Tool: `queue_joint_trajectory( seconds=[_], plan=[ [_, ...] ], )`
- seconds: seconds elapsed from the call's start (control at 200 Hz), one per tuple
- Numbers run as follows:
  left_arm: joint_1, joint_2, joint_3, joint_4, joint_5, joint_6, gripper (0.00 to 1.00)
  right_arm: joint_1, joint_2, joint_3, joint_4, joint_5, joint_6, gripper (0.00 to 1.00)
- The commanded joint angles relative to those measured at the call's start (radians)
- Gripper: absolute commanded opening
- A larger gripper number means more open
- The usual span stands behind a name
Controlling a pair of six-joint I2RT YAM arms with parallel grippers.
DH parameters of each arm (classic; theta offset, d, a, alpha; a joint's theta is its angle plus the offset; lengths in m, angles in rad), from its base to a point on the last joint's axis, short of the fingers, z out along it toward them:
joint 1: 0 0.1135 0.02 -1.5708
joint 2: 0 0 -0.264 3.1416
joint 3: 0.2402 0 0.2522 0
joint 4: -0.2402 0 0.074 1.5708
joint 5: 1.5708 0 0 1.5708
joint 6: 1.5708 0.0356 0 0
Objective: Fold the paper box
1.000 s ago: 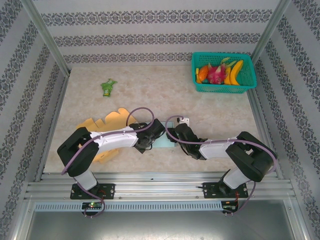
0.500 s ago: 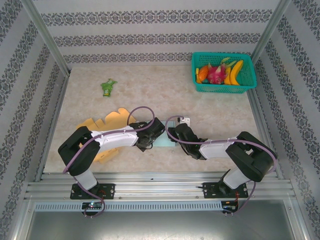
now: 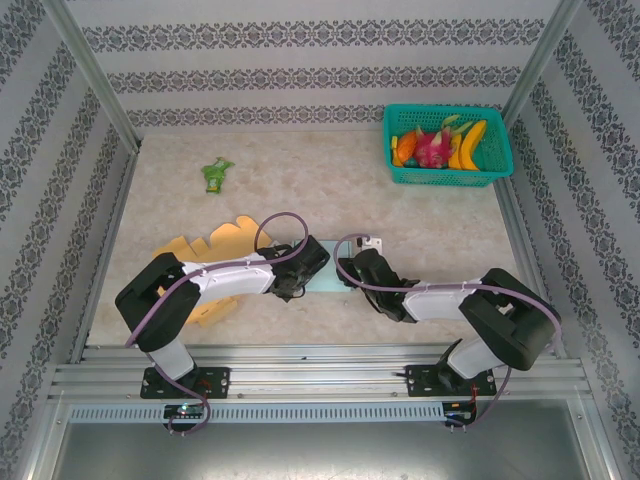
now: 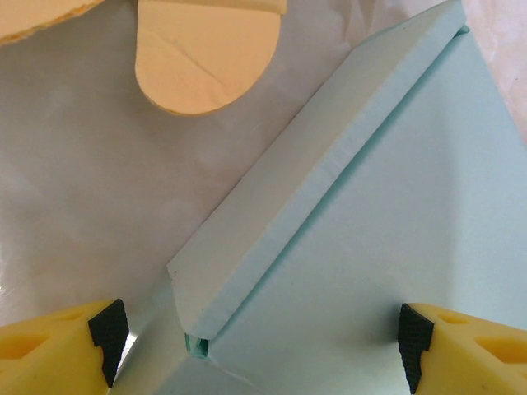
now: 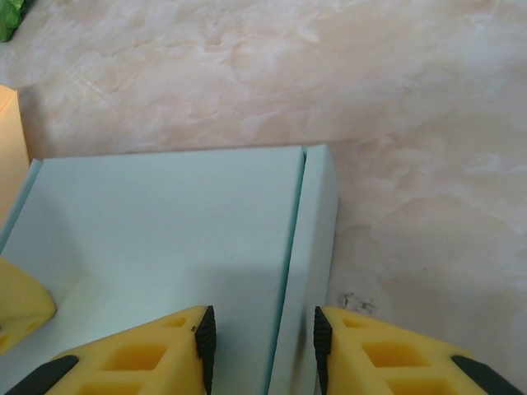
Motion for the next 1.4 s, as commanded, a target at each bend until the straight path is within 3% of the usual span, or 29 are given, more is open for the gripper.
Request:
queue_joint_trajectory(
  seconds=[0.0, 0.33, 0.49, 1.024, 1.399],
  plan=[
    [0.024, 0.030, -0.038, -0.037, 0.008, 0.013, 0.86, 0.012, -0.046, -0.015, -0.071, -0.035, -0.016, 0.41],
    [0.024, 0.022, -0.048, -0.045, 0.004, 0.010, 0.85, 0.018, -0.289, -0.053, -0.187, -0.027, -0.030, 0.46],
    [0.024, 0.024, -0.042, -0.047, 0.005, 0.014, 0.85, 0.024, -0.337, -0.086, -0.207, -0.028, -0.020, 0.50],
    [0.024, 0.033, -0.031, -0.067, 0.000, 0.017, 0.85, 0.045, -0.209, -0.124, -0.103, -0.121, 0.028, 0.48],
    [0.024, 0.029, -0.029, -0.078, -0.007, 0.021, 0.85, 0.088, -0.182, -0.101, -0.089, -0.111, 0.058, 0.39]
  ],
)
